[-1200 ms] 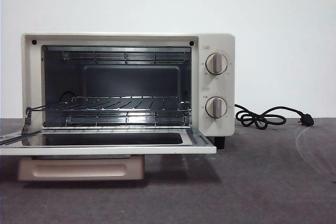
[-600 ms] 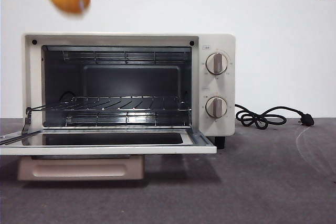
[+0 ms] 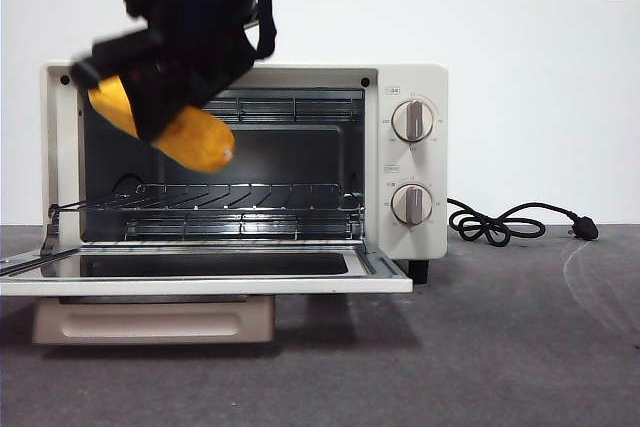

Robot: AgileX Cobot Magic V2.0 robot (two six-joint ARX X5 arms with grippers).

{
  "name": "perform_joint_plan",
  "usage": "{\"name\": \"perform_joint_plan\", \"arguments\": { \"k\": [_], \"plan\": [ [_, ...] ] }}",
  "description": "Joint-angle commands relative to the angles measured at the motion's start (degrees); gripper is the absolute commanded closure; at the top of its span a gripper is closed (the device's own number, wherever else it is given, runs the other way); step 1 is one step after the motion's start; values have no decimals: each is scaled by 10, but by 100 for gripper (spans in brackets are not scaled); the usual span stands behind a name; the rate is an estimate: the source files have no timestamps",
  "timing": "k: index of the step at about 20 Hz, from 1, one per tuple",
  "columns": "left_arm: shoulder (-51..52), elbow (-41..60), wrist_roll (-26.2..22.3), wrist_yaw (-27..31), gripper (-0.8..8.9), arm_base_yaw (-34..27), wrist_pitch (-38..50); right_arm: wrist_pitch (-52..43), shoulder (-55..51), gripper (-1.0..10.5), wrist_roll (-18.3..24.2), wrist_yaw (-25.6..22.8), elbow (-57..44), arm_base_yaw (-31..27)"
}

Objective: Take the corn from the table,put the corn in the oven

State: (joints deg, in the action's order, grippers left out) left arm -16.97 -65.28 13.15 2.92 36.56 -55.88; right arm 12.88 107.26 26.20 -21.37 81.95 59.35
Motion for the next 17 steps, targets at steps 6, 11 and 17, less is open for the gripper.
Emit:
{"name": "perform_joint_plan", "arguments": {
  "k": [6,11,17],
  "plan": [
    [1,2,3,3,819,2,-7,-38,34,959,56,-57,1,-10],
    [1,2,3,3,819,2,-8,-54,43,959,69,-66,1,-26],
    [1,2,3,3,819,2,-23,-56,44,959,71,-65,1,-52]
  ]
}}
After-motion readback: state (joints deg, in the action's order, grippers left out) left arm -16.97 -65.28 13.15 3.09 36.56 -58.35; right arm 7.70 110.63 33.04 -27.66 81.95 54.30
